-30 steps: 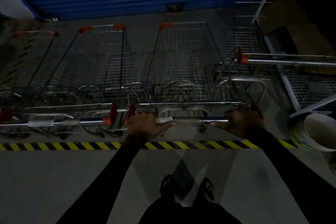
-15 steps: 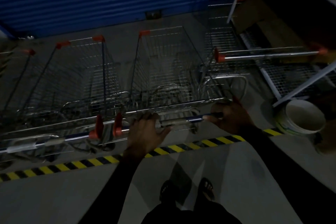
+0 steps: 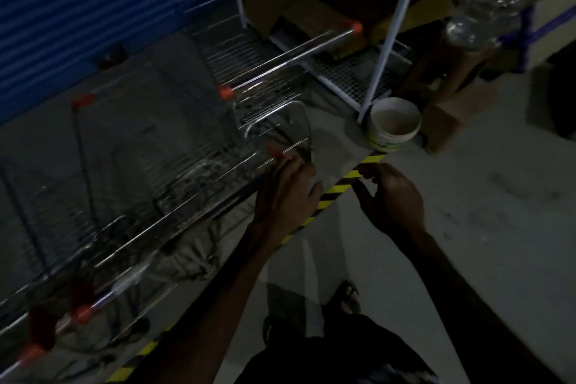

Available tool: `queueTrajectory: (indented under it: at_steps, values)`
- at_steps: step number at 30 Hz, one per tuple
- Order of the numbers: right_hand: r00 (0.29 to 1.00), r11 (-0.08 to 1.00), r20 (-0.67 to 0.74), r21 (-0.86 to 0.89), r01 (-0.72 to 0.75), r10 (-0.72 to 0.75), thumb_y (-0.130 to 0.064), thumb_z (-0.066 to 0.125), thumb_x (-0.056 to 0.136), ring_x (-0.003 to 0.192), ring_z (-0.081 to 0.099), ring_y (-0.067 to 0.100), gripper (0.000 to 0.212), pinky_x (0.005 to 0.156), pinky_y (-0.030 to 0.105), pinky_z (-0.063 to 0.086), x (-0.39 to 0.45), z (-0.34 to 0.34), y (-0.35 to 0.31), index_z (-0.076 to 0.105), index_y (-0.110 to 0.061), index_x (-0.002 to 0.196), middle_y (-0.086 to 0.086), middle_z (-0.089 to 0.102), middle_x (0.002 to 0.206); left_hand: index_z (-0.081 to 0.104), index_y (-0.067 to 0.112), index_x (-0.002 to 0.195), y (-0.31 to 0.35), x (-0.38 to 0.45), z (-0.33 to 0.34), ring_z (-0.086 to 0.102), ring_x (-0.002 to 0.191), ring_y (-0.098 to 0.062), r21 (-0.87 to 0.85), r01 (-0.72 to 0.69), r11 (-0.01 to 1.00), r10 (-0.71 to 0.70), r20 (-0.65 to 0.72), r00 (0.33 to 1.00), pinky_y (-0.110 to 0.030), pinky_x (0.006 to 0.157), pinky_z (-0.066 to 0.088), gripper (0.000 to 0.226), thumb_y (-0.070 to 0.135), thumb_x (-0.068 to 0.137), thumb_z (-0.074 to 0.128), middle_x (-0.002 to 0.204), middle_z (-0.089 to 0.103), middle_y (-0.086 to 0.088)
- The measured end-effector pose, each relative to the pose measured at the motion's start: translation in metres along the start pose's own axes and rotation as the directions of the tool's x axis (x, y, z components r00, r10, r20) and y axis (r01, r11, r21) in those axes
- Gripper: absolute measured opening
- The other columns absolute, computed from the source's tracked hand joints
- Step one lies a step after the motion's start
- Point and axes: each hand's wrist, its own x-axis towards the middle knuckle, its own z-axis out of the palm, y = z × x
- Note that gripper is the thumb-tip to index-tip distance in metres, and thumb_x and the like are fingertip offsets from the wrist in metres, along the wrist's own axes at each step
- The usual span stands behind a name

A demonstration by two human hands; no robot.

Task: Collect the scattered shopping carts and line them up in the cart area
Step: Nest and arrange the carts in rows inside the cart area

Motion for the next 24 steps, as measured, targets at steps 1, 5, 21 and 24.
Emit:
queueTrajectory:
  at_steps: [1,5,21,24]
  values:
    - [1.0,1.0,-0.014,-0.001,-0.026,0.026,-0.04,0.071,0.097,0.092,0.069,0.03,0.03,0.066,0.039,0.056,-0.001,-0.006,0.012,0.071,-0.014,0.113,0.006,0.072,0.106,0.073,0.01,0.101,0.011,0.011,0.004,0.061,0.103,-0.036,0.003,-0.026,1.0,0.026,0.015,1.0,-0.05,0.084,0.055,0.041,0.044,0.092,0.05,0.105,0.068,-0.009]
    - [0.993,0.994,-0.056,0.002,-0.105,0.105,-0.043,0.069,0.099,0.092,0.069,0.031,0.032,0.067,0.044,0.057,0.005,-0.029,0.06,0.068,-0.015,0.115,0.006,0.07,0.106,0.072,0.015,0.103,0.051,0.051,0.026,0.06,0.102,-0.032,0.038,-0.1,0.994,0.097,0.064,0.993,-0.048,0.083,0.053,0.038,0.045,0.094,0.051,0.106,0.068,-0.005]
    - [0.96,0.996,0.279,0.071,-0.049,0.027,-0.045,0.064,0.101,0.109,0.068,0.027,0.04,0.082,0.045,0.058,0.158,-0.037,0.124,0.066,-0.017,0.13,0.005,0.071,0.124,0.075,0.014,0.109,0.041,0.149,0.066,0.066,0.105,-0.034,0.056,0.075,0.996,-0.074,-0.03,0.997,-0.047,0.087,0.058,0.025,0.034,0.096,0.071,0.112,0.072,-0.006]
    - [0.945,0.995,0.318,0.088,0.042,-0.068,-0.043,0.065,0.102,0.11,0.067,0.032,0.046,0.085,0.049,0.058,0.21,-0.018,0.109,0.063,-0.011,0.135,0.011,0.07,0.125,0.076,0.016,0.103,0.009,0.171,0.057,0.066,0.102,-0.031,0.086,0.141,0.986,-0.132,-0.106,0.986,-0.042,0.087,0.056,0.028,0.039,0.095,0.062,0.105,0.072,-0.004]
